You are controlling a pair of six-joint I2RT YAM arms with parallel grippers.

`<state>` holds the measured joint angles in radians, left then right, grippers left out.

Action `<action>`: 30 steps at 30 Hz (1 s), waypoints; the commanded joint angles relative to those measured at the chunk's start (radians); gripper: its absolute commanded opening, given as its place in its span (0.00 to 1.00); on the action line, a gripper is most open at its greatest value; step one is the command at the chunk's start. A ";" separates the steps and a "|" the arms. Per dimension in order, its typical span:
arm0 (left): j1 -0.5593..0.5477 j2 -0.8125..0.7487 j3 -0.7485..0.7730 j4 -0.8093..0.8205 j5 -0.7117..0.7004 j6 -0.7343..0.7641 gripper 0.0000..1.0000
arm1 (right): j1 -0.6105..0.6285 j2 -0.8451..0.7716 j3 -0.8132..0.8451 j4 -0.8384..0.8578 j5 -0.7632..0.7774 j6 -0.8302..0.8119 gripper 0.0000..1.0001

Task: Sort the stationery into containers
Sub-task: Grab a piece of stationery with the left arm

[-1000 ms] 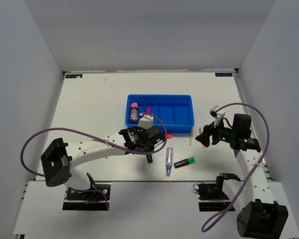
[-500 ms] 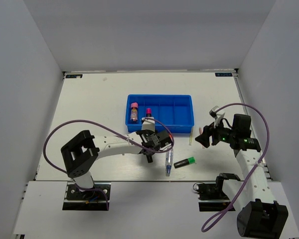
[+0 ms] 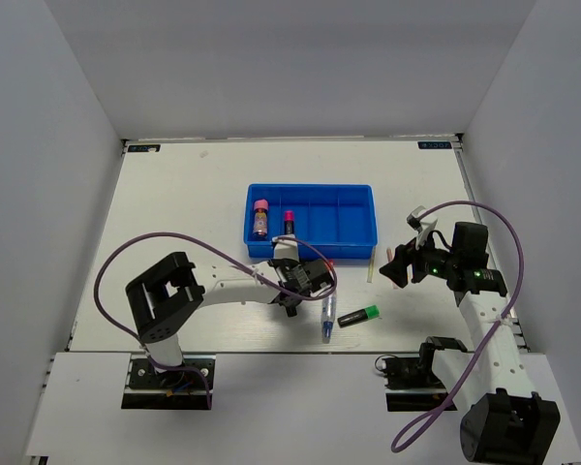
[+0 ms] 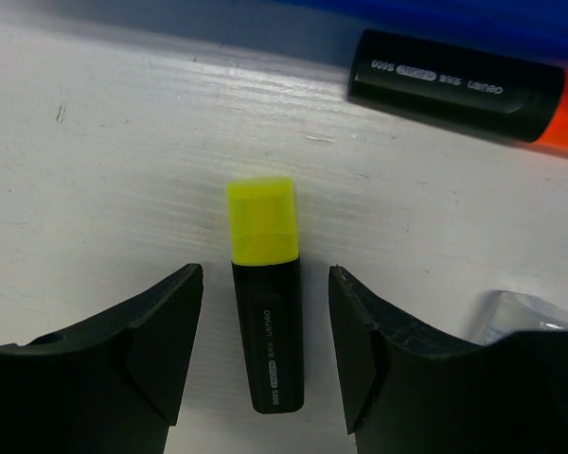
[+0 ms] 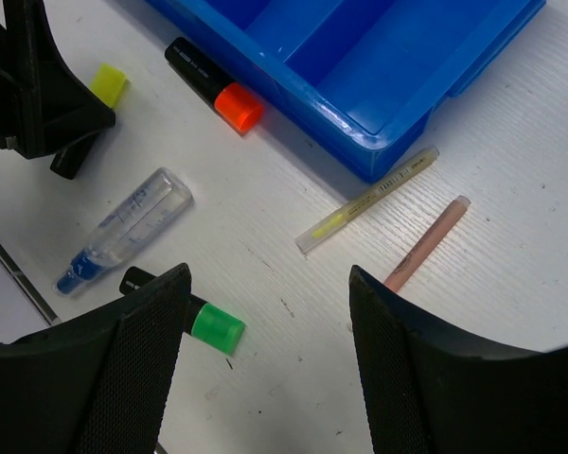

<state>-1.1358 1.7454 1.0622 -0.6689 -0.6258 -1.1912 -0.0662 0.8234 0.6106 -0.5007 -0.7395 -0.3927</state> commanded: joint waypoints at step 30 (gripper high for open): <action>-0.082 -0.098 0.084 -0.109 0.032 0.013 0.08 | -0.006 -0.038 0.009 -0.012 -0.003 -0.009 0.73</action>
<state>-1.2018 1.7367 1.0557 -0.6968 -0.6113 -1.2461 -0.0662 0.8040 0.6106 -0.5072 -0.7353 -0.3954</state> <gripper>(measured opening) 0.421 0.727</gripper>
